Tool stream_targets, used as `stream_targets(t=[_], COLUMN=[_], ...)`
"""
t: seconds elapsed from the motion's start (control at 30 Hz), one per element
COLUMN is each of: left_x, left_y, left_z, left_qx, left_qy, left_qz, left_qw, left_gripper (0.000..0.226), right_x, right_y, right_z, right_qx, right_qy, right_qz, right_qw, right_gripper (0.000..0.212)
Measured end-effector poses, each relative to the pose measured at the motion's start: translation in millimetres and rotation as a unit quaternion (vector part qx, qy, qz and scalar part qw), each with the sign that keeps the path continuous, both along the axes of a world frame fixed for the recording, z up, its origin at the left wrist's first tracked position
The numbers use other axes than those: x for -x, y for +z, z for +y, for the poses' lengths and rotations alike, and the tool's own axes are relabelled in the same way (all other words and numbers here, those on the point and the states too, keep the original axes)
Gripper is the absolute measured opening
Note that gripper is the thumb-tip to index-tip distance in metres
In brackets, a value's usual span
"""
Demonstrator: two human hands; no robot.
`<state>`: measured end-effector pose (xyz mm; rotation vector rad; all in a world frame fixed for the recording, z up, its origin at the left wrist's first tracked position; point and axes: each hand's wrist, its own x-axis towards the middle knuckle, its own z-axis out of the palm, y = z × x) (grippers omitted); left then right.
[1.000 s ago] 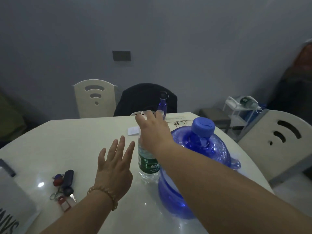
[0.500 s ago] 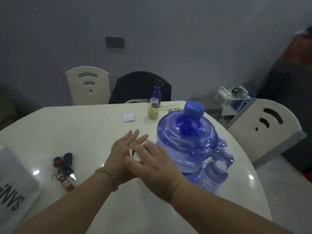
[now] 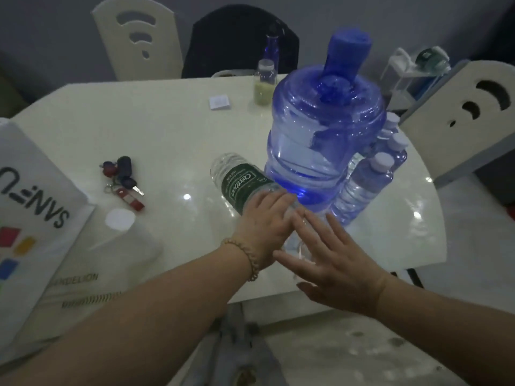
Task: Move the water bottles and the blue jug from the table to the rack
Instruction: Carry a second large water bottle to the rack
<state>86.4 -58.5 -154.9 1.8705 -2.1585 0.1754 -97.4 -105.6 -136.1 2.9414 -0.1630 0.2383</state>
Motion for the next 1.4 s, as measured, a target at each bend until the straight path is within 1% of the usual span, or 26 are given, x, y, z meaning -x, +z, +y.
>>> stream_targets(t=[0.07,0.13,0.27,0.33,0.4,0.47,0.5,0.57,0.67,0.73,0.8,0.87,0.9,0.97,1.0,1.07,1.13,1.2,1.3,1.37,1.4], left_x=[16.0,30.9,59.8,73.8,84.2,91.8,97.3,106.7,114.9,112.1,103.1,83.6,68.4,34.0,15.9,-19.6,-45.7,-54.4,-50.0,-45.4,-42.0], left_y=[-5.1,-11.4,-19.6,-25.3,-29.2,-36.9,-40.0,-43.3,-50.3,-49.1,-43.1,-33.0,-27.6,-20.9,-17.8,-12.1,-12.9,-17.6,-21.2,-20.4,-19.7], left_z=[3.4,4.5,-1.4,-9.9,-18.6,-25.7,-29.3,-32.2,-29.2,-27.0,-23.0,-16.3,-12.4,-7.2,-7.5,-11.4,-16.2,-17.1,-11.7,-2.9,2.6], left_qx=[-0.028,-0.041,-0.065,-0.087,-0.082,-0.123,-0.144,-0.146,-0.122,-0.124,-0.142,-0.141,-0.124,-0.084,-0.083,-0.136,-0.2,-0.232,-0.206,-0.179,-0.172], left_qy=[0.0,-0.007,0.002,0.017,0.046,0.062,0.078,0.12,0.158,0.146,0.107,0.055,0.024,-0.025,-0.025,0.022,0.069,0.078,0.077,0.078,0.08], left_qz=[-0.023,-0.046,-0.082,-0.076,-0.088,-0.089,-0.084,-0.063,0.032,0.067,0.073,0.078,0.054,-0.042,-0.087,-0.15,-0.177,-0.195,-0.201,-0.186,-0.175], left_qw=[0.999,0.998,0.995,0.993,0.992,0.987,0.983,0.98,0.979,0.979,0.981,0.985,0.99,0.995,0.992,0.979,0.961,0.95,0.955,0.963,0.966], left_gripper=[0.063,0.065,0.062,0.061,0.06,0.065,0.068,0.071,0.069,0.074,0.087,0.098,0.1,0.103,0.106,0.112,0.115,0.114,0.104,0.099,0.097], right_x=[19.4,36.9,57.5,63.8,67.8,69.1,71.7,74.1,75.9,76.4,73.5,66.0,59.2,42.3,31.9,9.0,-11.4,-25.7,-35.4,-36.3,-34.4], right_y=[-3.7,-7.6,-18.1,-24.0,-30.0,-33.8,-36.7,-39.9,-44.4,-46.1,-42.1,-34.1,-31.7,-27.0,-24.8,-27.5,-36.6,-44.8,-48.6,-47.6,-47.7], right_z=[-5.7,-9.8,-13.8,-16.7,-20.2,-21.0,-22.5,-22.6,-22.7,-24.0,-25.7,-28.4,-30.9,-34.8,-36.5,-38.0,-33.4,-24.0,-20.4,-27.9,-32.8], right_qx=[-0.007,-0.013,-0.055,-0.078,-0.098,-0.114,-0.12,-0.127,-0.113,-0.105,-0.086,-0.096,-0.108,-0.139,-0.147,-0.158,-0.166,-0.17,-0.135,-0.11,-0.112], right_qy=[0.015,0.017,-0.052,-0.084,-0.1,-0.106,-0.113,-0.127,-0.137,-0.147,-0.145,-0.179,-0.198,-0.215,-0.218,-0.221,-0.229,-0.256,-0.279,-0.254,-0.238], right_qz=[0.052,0.1,0.191,0.208,0.213,0.219,0.231,0.247,0.26,0.279,0.27,0.231,0.197,0.139,0.119,0.11,0.112,0.117,0.105,0.107,0.113], right_qw=[0.999,0.995,0.979,0.971,0.967,0.963,0.959,0.952,0.949,0.943,0.948,0.952,0.954,0.957,0.958,0.956,0.953,0.944,0.945,0.955,0.958], right_gripper=[0.072,0.08,0.094,0.095,0.095,0.097,0.098,0.096,0.092,0.093,0.099,0.102,0.103,0.103,0.102,0.099,0.102,0.108,0.112,0.113,0.114])
